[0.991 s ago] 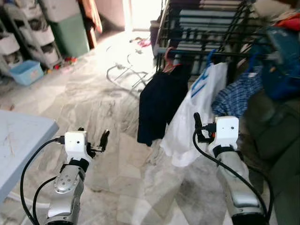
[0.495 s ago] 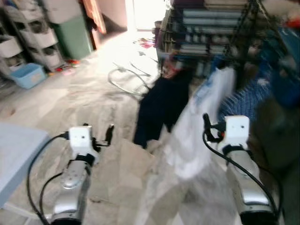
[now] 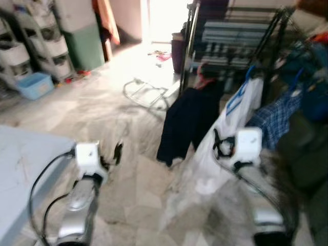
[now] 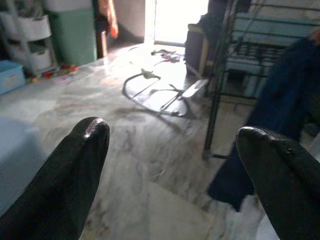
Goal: Hang hanger
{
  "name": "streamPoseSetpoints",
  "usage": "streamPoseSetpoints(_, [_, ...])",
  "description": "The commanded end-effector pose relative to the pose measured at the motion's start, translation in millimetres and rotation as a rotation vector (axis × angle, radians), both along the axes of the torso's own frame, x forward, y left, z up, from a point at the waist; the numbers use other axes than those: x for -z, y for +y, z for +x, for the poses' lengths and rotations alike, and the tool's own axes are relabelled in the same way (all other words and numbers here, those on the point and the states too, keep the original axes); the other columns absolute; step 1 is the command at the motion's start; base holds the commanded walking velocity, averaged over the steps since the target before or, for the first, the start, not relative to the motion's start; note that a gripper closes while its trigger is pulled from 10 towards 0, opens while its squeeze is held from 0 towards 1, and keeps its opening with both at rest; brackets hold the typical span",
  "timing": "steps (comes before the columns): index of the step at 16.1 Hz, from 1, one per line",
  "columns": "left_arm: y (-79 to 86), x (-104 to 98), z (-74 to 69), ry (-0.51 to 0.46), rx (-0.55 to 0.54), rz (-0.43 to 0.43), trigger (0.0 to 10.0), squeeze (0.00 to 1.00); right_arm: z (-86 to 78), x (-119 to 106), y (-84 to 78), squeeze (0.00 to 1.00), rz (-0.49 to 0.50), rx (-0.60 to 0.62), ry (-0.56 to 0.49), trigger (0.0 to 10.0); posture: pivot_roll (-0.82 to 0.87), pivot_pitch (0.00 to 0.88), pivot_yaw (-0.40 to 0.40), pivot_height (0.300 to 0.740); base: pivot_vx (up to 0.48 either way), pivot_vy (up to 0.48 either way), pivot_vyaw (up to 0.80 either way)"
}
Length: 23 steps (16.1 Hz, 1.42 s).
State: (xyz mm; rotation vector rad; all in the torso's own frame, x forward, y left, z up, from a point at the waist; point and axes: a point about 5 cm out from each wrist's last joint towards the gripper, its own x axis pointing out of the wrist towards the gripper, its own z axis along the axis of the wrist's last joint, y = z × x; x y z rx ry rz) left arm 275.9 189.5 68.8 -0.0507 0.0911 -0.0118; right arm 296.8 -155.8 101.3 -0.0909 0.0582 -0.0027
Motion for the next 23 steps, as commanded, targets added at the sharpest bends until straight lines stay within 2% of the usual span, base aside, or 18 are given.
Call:
streamPoseSetpoints(1, [-5.0,-4,5.1,-0.011,0.027,0.005,10.0,0.00,4.7,-3,-5.5,0.00,-0.037,0.056,-0.006,10.0,-0.15,0.000,0.013,0.740,0.000,0.000,0.00])
streamPoseSetpoints(2, [-5.4,-4,6.4,-0.011,0.032,0.012,10.0,0.00,6.0,-2,-7.9,0.00,-0.046,0.088,-0.014,10.0,-0.15,0.000,0.014,0.740,0.000,0.000,0.00])
streamPoseSetpoints(3, [-5.4,-5,8.1,-0.010,0.036,0.009,10.0,0.00,6.4,-1,-5.9,0.00,0.002,0.049,-0.011,10.0,-0.15,0.000,0.016,0.740,0.000,0.000,0.00])
streamPoseSetpoints(6, [-5.2,-9,11.0,-0.034,0.042,-0.026,10.0,0.00,4.6,-4,-4.2,0.00,-0.002,0.031,-0.016,10.0,-0.16,0.000,0.017,0.740,0.000,0.000,0.00])
streamPoseSetpoints(10, [-7.6,-9,10.6,-0.039,0.044,-0.046,10.0,0.00,1.8,-1,0.7,0.00,0.054,0.008,0.007,10.0,-0.16,0.000,0.015,0.740,0.000,0.000,-0.12])
streamPoseSetpoints(17, [-16.3,-9,12.4,-0.038,0.075,-0.051,10.0,0.00,3.9,-6,2.0,0.00,0.026,-0.032,-0.015,10.0,-0.17,0.000,0.019,0.740,0.359,0.201,-0.70])
streamPoseSetpoints(19, [-17.8,-13,13.4,-0.062,0.087,-0.038,10.0,0.00,3.3,-6,3.7,0.00,0.027,-0.035,-0.014,10.0,-0.17,0.000,0.022,0.740,0.396,0.270,0.00])
streamPoseSetpoints(23, [-24.7,-12,17.3,-0.051,0.103,-0.051,10.0,0.00,3.4,-6,7.9,0.00,0.029,-0.041,-0.018,10.0,-0.17,0.000,0.024,0.740,0.375,0.202,0.00])
